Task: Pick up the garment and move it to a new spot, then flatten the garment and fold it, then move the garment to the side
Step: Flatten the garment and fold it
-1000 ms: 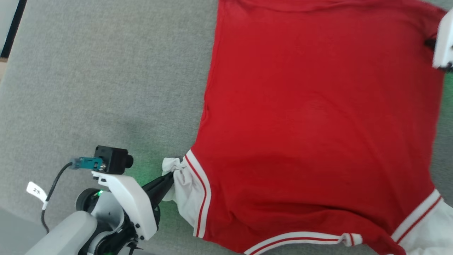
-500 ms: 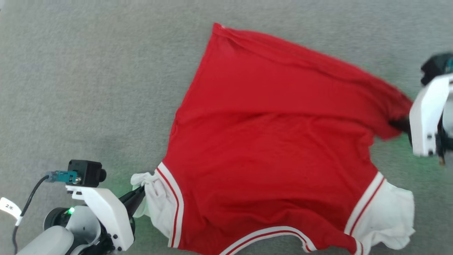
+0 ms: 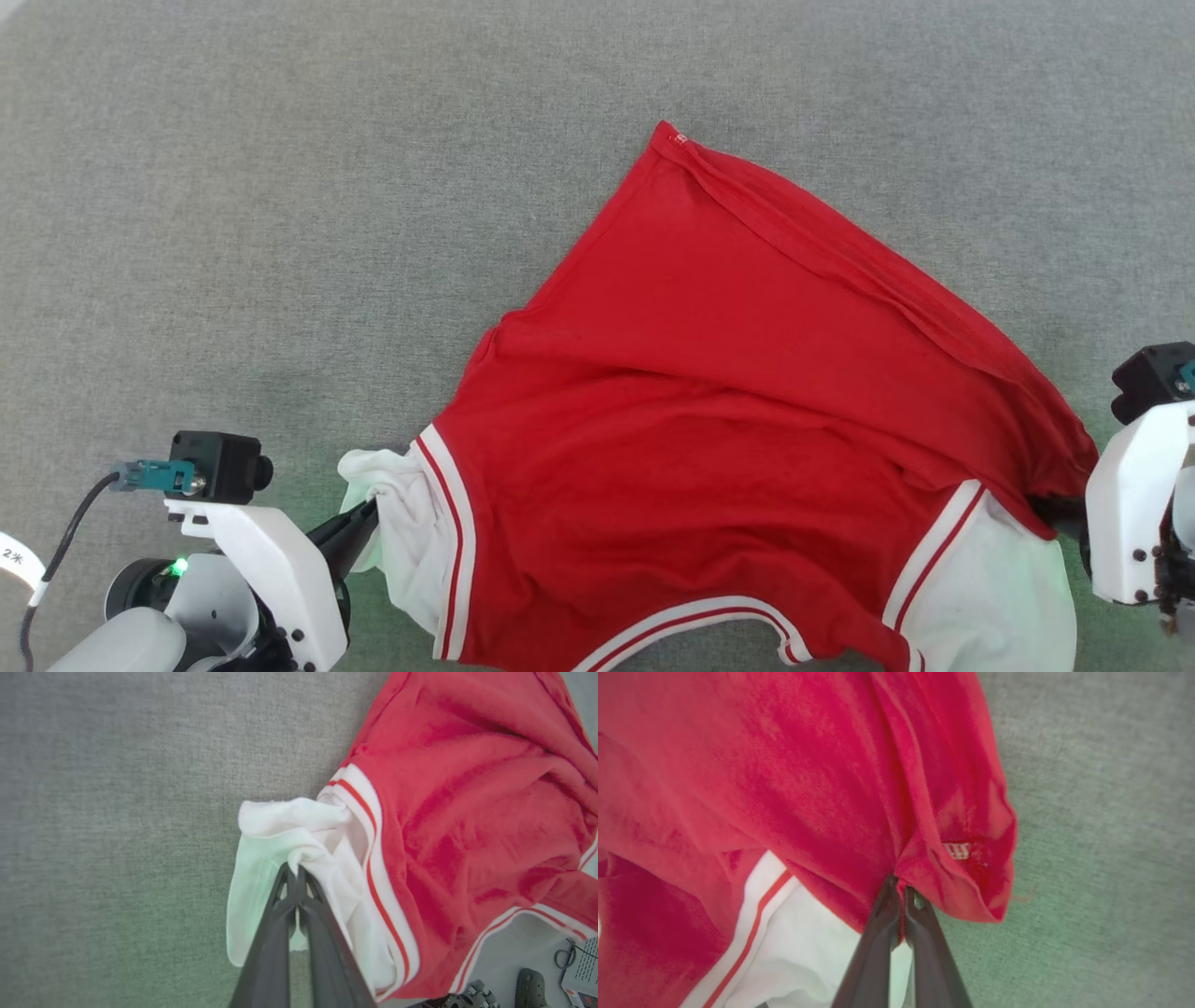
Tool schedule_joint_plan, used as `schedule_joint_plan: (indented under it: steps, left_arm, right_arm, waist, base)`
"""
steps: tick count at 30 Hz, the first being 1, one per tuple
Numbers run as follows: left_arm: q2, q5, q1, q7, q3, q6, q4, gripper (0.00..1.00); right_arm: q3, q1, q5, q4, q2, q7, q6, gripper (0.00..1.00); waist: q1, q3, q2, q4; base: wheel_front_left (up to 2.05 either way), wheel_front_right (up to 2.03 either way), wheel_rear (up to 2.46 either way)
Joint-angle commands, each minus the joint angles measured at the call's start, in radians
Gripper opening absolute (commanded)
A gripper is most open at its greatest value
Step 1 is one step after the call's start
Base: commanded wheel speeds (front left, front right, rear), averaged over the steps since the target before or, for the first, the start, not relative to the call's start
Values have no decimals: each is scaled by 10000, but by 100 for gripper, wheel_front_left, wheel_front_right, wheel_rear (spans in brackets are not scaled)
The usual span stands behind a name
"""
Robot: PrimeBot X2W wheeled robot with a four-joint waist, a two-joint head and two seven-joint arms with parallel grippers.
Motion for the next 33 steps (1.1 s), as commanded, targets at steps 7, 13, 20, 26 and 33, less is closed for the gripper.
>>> schedule_joint_plan:
  steps: [7,13,20,26,33]
  left_arm:
    - [-84,-21,-134,-28,45,-107,112,0]
    - [-41,-54,-25,-117,97,-58,144,0]
    - [-20,-114,141,-179,117,-5,17,0]
    - [-89,-33,30,-196,67,-49,-85,0]
    - [-422,209,-387,-61,-173,-268,-42,0]
  right_arm:
    - [194,34,-851,912,461,-1465,-30,100]
    - [-31,-19,-882,-20,454,-1674,-28,100]
    - [-718,266,-656,-2065,988,-1369,-7,100]
    - [-851,-210,-843,-3410,1278,-1660,-5,100]
    - [307,-1794,-950,-2664,900,-2847,-5,100]
  waist:
    - [0,58,-1,24]
    - [0,-125,-1,-100]
    - [0,-261,-1,-106]
    - [0,-274,-1,159]
    - [0,-186,-1,845]
  base:
    - [0,0,0]
    - [0,0,0]
    - [0,0,0]
    - [0,0,0]
    - [0,0,0]
